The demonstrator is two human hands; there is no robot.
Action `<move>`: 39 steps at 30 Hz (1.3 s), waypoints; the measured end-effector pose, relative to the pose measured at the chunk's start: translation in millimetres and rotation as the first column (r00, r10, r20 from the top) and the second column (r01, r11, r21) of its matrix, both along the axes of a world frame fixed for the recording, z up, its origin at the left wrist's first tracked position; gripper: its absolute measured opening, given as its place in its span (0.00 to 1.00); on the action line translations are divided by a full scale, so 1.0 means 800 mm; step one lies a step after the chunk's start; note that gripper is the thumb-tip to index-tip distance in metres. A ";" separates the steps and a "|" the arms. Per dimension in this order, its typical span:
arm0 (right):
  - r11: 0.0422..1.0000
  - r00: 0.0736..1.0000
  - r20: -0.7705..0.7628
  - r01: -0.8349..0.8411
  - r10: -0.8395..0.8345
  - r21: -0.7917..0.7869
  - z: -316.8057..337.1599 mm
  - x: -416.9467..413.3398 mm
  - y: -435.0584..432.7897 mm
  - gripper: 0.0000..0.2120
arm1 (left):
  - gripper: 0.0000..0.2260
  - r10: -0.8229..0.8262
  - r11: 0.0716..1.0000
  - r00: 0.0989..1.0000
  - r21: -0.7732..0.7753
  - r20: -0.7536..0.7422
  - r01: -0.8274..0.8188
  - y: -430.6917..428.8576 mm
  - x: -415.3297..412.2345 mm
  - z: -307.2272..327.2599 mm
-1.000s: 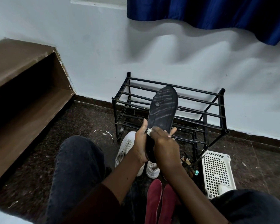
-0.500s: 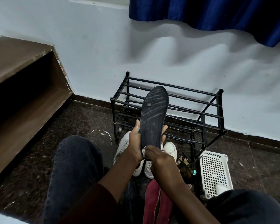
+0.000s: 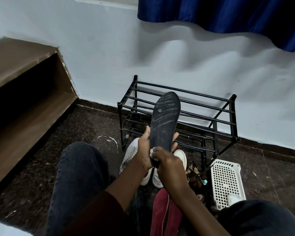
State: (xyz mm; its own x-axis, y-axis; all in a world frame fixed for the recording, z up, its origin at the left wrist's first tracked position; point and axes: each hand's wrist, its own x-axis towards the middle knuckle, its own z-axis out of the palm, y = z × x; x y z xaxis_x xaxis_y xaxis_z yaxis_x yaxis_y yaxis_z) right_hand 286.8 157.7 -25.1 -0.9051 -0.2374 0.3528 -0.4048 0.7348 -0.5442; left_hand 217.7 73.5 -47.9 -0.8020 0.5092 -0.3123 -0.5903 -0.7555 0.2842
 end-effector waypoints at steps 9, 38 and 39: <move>0.981 0.995 0.003 0.096 -0.098 0.168 0.002 -0.009 0.012 0.11 | 0.32 -0.044 0.998 0.999 -0.034 -0.001 0.044 0.007 0.010 -0.001; 0.998 0.991 -0.129 0.010 -0.017 -0.055 -0.003 0.017 0.002 0.16 | 0.36 -0.031 0.999 0.999 0.013 -0.012 0.031 -0.004 -0.004 0.003; 1.000 0.989 -0.147 -0.003 0.001 -0.014 -0.004 0.021 0.006 0.16 | 0.36 -0.021 1.000 0.999 0.004 -0.029 0.021 -0.006 -0.005 0.002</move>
